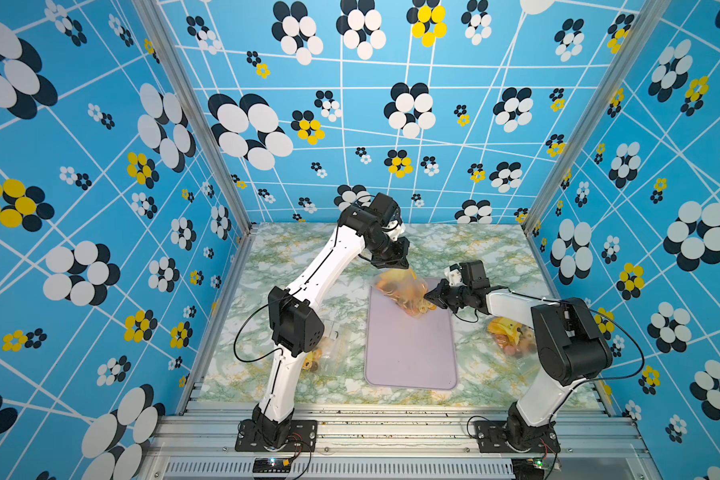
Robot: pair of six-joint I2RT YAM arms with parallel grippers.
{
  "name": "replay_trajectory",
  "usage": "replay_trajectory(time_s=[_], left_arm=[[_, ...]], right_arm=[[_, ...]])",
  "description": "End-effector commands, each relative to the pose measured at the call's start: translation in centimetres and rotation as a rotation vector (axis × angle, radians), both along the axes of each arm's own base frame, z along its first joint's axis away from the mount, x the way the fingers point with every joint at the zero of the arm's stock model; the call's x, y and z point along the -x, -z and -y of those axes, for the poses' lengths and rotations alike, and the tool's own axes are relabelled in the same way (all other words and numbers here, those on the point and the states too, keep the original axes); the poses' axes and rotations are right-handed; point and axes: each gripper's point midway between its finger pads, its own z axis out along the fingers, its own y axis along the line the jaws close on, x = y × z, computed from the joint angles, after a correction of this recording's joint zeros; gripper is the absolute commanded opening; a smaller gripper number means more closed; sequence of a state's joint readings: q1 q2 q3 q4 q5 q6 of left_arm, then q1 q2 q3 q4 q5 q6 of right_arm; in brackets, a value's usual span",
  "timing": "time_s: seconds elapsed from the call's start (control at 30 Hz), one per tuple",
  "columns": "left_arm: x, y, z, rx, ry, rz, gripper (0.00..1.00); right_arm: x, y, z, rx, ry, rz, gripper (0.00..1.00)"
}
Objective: Pour cookies out of the ziploc bag
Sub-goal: 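Pour the cookies out of the ziploc bag onto the tray.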
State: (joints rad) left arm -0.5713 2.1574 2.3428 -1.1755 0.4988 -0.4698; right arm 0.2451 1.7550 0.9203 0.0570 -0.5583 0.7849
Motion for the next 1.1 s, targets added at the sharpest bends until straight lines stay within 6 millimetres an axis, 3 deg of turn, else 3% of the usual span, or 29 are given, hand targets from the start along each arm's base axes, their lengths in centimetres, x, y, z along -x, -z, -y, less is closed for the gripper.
replay_trajectory(time_s=[0.0,0.47,0.63,1.07], left_arm=[[-0.5,-1.5,-0.6,0.009,0.000,0.042,0.00],[-1.6,-2.2,-2.1,-0.005,-0.034,0.064,0.00],[-1.5,-3.0,-1.5,0.006,-0.024,0.072,0.00],[-0.8,-2.2,0.4,0.011,0.001,0.057,0.00]], right_arm=[[0.6,0.7,0.2,0.000,0.002,-0.027,0.00],[0.7,0.3,-2.2,-0.037,-0.042,-0.019,0.00],[0.7,0.4,-2.7,-0.044,-0.043,-0.021,0.00],[0.9,1.4,-3.1,-0.043,-0.045,-0.044,0.00]])
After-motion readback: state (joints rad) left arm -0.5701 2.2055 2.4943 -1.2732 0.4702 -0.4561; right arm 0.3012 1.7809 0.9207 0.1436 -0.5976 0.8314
